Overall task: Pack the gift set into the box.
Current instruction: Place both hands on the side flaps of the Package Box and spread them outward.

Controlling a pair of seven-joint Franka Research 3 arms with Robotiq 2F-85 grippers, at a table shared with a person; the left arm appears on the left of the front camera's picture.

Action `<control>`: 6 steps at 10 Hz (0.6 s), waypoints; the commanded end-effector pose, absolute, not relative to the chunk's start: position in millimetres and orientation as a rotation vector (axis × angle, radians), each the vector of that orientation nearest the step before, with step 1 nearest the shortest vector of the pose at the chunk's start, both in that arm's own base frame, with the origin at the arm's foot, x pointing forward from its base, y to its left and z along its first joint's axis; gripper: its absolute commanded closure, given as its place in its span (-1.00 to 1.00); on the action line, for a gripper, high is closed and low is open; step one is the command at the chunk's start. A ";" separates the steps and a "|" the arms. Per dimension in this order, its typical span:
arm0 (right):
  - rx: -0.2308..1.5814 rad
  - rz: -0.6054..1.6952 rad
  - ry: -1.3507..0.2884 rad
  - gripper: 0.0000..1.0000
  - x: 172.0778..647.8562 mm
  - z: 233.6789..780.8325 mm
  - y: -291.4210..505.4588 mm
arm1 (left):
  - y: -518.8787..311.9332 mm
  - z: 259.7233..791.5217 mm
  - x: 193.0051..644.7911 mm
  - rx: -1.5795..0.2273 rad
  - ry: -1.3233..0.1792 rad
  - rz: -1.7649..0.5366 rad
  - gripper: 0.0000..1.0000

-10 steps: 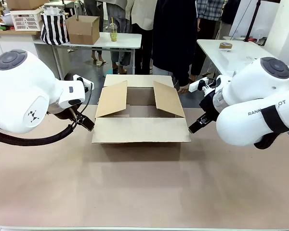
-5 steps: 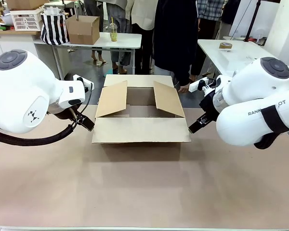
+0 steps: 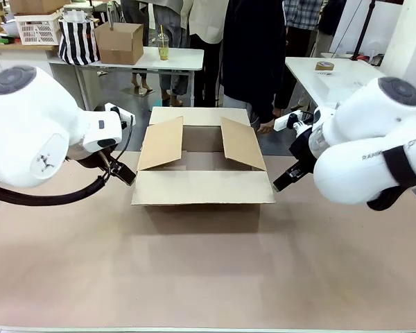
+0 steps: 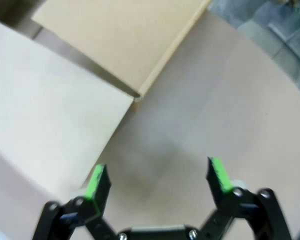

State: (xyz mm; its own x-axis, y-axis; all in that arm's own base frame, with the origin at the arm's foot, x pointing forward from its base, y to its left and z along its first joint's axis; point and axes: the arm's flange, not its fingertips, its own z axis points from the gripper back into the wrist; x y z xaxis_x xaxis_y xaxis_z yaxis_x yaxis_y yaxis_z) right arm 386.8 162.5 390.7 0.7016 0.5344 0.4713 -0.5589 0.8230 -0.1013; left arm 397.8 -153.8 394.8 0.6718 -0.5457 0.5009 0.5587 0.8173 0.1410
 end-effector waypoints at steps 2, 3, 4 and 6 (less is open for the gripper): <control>0.148 0.391 -0.431 -1.00 320.4 499.5 148.9 | -132.4 490.9 346.3 -0.166 -0.548 -0.747 -1.00; 0.197 0.405 -0.464 -1.00 290.4 523.1 148.8 | -127.7 512.3 318.4 -0.243 -0.585 -0.841 -1.00; 0.205 0.484 -0.477 -1.00 263.7 529.3 155.1 | -129.5 523.1 295.1 -0.302 -0.613 -0.918 -1.00; 0.190 0.536 -0.530 -1.00 231.6 519.9 165.7 | -141.2 524.0 272.1 -0.395 -0.627 -0.965 -1.00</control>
